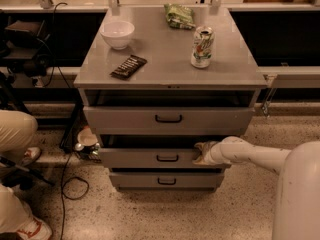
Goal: Open middle drawer
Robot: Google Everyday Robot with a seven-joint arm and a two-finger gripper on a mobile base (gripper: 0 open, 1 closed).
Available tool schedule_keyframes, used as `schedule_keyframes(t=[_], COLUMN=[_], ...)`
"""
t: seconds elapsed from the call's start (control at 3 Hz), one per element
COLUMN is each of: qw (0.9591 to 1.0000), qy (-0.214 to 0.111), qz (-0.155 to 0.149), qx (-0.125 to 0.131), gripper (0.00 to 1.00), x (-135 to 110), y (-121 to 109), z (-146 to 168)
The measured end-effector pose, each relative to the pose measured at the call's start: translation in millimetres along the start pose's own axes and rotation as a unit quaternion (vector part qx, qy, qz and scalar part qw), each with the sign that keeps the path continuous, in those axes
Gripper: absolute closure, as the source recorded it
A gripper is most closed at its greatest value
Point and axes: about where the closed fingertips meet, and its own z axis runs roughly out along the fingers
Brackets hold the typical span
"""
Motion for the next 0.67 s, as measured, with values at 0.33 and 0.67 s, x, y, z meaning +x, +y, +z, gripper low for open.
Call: schedule_keyframes(t=[0.33,0.67], qw=[1.0,1.0], qy=[0.0,-0.007], qz=[0.0,-0.001], qx=[0.001,0.0], gripper=[1.0,1.0], x=[0.0,-0.5], y=[1.4,11.7], z=[-4.0,-23.3])
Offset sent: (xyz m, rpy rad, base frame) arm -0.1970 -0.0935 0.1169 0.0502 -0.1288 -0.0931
